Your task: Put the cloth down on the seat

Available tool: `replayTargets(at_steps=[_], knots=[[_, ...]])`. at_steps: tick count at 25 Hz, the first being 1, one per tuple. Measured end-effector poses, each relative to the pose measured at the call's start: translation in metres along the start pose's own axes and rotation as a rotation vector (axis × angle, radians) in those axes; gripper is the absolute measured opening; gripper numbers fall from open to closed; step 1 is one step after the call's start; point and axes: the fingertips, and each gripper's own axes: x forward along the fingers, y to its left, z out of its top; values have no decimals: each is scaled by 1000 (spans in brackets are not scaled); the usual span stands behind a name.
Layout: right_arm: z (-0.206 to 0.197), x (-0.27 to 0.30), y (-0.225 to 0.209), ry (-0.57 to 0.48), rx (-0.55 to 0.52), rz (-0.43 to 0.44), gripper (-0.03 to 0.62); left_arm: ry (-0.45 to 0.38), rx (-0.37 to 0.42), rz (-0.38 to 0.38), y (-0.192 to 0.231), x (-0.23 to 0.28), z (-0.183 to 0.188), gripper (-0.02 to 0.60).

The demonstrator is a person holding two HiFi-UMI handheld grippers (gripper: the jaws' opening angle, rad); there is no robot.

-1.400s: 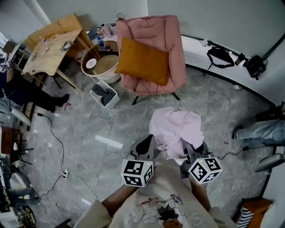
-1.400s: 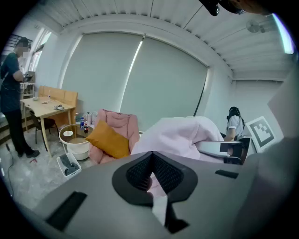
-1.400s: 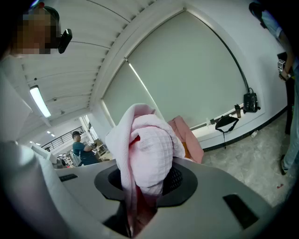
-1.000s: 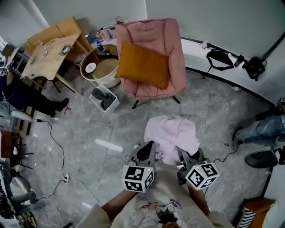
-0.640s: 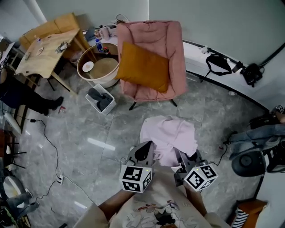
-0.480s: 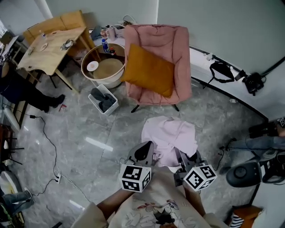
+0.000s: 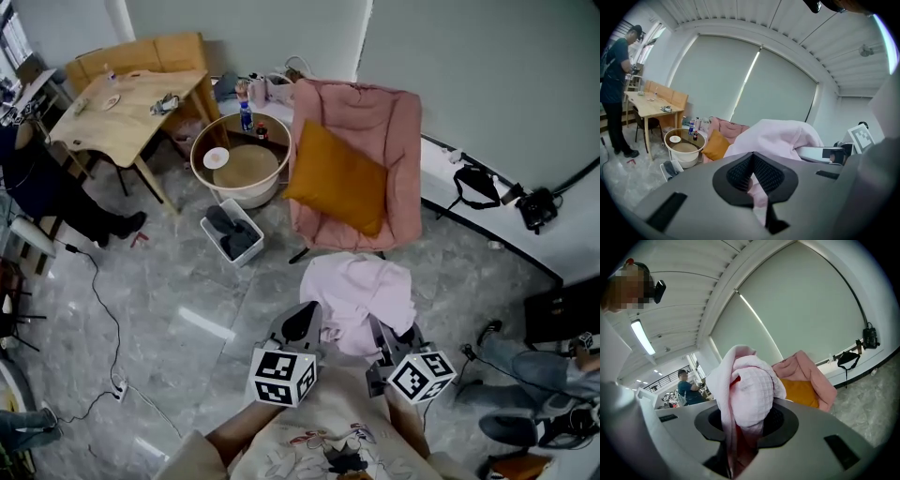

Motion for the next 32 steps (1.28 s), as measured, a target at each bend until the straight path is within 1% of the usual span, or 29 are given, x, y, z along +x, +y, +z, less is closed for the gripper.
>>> replayTargets(at_steps=[3, 7, 14, 19, 28, 32], knots=[[1, 9, 9, 4, -12, -7, 143, 0, -22, -2, 13, -3, 2, 3], [0, 10, 9, 25, -19, -22, 143, 14, -44, -13, 16, 0, -3, 3], [-4, 24, -2, 46, 10, -55, 143, 53, -62, -21, 26, 11, -12, 3], [2, 46, -13, 56, 34, -61, 143, 70, -63, -9, 39, 29, -3, 3], [34, 97, -49, 60, 59, -70, 142, 111, -64, -2, 58, 94, 20, 3], [58, 122, -73, 54, 56, -42, 142, 99, -25, -12, 53, 137, 47, 3]])
